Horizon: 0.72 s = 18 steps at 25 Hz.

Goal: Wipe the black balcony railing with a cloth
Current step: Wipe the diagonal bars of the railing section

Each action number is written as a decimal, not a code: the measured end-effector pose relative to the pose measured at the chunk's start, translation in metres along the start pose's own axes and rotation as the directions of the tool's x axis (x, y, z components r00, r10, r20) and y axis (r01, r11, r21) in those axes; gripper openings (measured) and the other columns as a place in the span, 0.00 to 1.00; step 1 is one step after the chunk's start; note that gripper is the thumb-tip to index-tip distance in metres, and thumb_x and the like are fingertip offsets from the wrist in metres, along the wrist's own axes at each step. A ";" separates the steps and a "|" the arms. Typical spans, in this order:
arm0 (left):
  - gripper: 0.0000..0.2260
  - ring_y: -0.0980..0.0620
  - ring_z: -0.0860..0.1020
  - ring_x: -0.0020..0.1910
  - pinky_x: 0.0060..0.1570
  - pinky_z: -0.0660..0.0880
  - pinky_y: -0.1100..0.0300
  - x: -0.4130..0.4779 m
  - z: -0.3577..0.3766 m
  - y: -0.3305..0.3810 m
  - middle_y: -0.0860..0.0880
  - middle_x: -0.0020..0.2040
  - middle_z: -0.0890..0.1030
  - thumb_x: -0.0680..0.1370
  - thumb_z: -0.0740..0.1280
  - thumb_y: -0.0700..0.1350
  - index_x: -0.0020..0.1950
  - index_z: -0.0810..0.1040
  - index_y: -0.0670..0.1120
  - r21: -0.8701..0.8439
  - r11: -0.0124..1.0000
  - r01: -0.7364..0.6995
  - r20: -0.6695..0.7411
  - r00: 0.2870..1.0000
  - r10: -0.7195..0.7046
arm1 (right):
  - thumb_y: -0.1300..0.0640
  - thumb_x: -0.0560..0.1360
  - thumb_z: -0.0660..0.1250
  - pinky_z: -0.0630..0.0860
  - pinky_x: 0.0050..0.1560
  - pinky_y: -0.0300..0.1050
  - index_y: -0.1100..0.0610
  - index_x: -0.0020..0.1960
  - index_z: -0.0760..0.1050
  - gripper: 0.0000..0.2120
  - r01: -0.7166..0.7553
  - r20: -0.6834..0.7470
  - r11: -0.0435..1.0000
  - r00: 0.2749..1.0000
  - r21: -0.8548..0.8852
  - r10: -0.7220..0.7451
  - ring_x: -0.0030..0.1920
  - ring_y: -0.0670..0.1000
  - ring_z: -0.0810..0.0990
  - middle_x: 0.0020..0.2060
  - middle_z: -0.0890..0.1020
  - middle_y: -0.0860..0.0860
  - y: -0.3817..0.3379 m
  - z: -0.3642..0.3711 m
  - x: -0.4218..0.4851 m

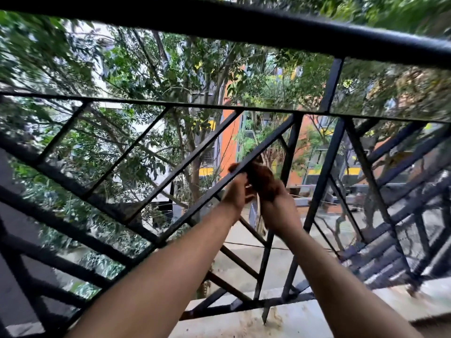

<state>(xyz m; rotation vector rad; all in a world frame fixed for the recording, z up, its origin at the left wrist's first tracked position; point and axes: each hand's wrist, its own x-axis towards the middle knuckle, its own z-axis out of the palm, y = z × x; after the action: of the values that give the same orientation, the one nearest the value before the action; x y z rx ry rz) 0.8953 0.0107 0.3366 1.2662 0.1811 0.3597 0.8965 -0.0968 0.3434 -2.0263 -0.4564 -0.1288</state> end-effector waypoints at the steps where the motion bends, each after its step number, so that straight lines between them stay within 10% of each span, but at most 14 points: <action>1: 0.15 0.51 0.81 0.49 0.50 0.77 0.55 -0.002 0.000 -0.001 0.47 0.52 0.84 0.85 0.54 0.51 0.55 0.79 0.48 -0.003 1.000 0.010 0.014 1.000 -0.010 | 0.54 0.78 0.61 0.76 0.39 0.49 0.49 0.64 0.72 0.14 0.006 0.016 0.987 1.000 -0.162 -0.004 0.45 0.56 0.83 0.51 0.83 0.52 0.016 -0.002 -0.001; 4: 0.15 0.51 0.83 0.43 0.38 0.79 0.58 -0.012 0.004 0.001 0.47 0.48 0.84 0.86 0.55 0.49 0.54 0.80 0.47 -0.046 0.999 0.015 0.022 1.000 -0.014 | 0.65 0.75 0.60 0.77 0.31 0.50 0.59 0.53 0.77 0.10 -0.186 0.021 0.946 0.982 0.265 0.187 0.35 0.58 0.82 0.42 0.83 0.60 0.002 -0.017 0.012; 6: 0.11 0.51 0.82 0.38 0.35 0.78 0.57 -0.014 0.006 0.003 0.47 0.43 0.82 0.85 0.56 0.43 0.51 0.77 0.45 -0.046 0.998 0.032 0.034 0.999 -0.031 | 0.68 0.74 0.59 0.75 0.32 0.45 0.64 0.52 0.79 0.12 -0.205 0.060 0.546 0.961 0.813 0.272 0.34 0.57 0.79 0.42 0.81 0.66 -0.027 -0.035 0.011; 8: 0.07 0.48 0.83 0.37 0.34 0.79 0.53 -0.016 0.012 0.008 0.45 0.41 0.82 0.82 0.59 0.39 0.47 0.76 0.43 0.240 0.970 0.035 -0.013 0.999 -0.032 | 0.70 0.76 0.60 0.76 0.32 0.41 0.63 0.57 0.77 0.13 0.119 -0.189 0.252 0.943 0.960 0.273 0.33 0.51 0.80 0.41 0.84 0.59 -0.041 -0.048 0.010; 10: 0.07 0.44 0.82 0.37 0.35 0.78 0.55 -0.027 0.016 0.014 0.46 0.38 0.81 0.77 0.61 0.42 0.42 0.77 0.44 0.779 0.626 -0.005 -0.091 0.989 0.121 | 0.72 0.75 0.63 0.80 0.40 0.39 0.64 0.67 0.73 0.20 0.538 -0.671 0.585 0.742 0.607 0.014 0.37 0.46 0.80 0.47 0.83 0.52 -0.044 -0.054 0.016; 11: 0.08 0.45 0.79 0.35 0.34 0.74 0.58 -0.037 0.018 0.016 0.47 0.34 0.79 0.75 0.62 0.42 0.38 0.76 0.44 0.892 0.445 -0.072 -0.069 0.954 0.292 | 0.71 0.74 0.66 0.80 0.43 0.41 0.64 0.70 0.71 0.25 0.576 -0.734 0.800 0.614 0.167 -0.289 0.41 0.49 0.81 0.54 0.82 0.54 -0.035 -0.054 0.021; 13: 0.07 0.45 0.78 0.32 0.33 0.68 0.60 -0.051 0.016 0.027 0.48 0.32 0.80 0.75 0.63 0.43 0.39 0.78 0.46 0.901 0.298 -0.315 0.028 0.728 0.685 | 0.69 0.68 0.72 0.79 0.35 0.52 0.60 0.75 0.69 0.36 0.456 -0.375 0.673 0.584 -0.582 -0.720 0.44 0.64 0.82 0.67 0.78 0.59 -0.005 -0.052 0.037; 15: 0.07 0.47 0.79 0.36 0.35 0.72 0.60 -0.045 0.011 0.042 0.47 0.39 0.83 0.75 0.63 0.43 0.48 0.80 0.45 0.855 0.236 -0.462 0.044 0.518 0.854 | 0.67 0.67 0.74 0.77 0.29 0.54 0.56 0.76 0.68 0.39 0.351 -0.188 0.575 0.713 -0.739 -0.676 0.40 0.69 0.82 0.70 0.72 0.63 0.010 -0.059 0.037; 18: 0.12 0.49 0.77 0.48 0.47 0.73 0.57 -0.025 0.010 0.066 0.52 0.49 0.78 0.80 0.62 0.48 0.62 0.73 0.46 0.814 0.408 -0.412 0.091 0.786 0.612 | 0.59 0.76 0.66 0.78 0.32 0.53 0.49 0.78 0.63 0.31 0.235 -0.124 0.537 0.827 -0.810 -0.549 0.37 0.65 0.81 0.59 0.73 0.61 -0.016 -0.066 0.028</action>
<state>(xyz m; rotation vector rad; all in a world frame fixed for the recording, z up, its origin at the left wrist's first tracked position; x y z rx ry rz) 0.8644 0.0089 0.4012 2.2201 0.1343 1.0687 0.9232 -0.1403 0.3967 -2.6024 -0.7032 -1.1734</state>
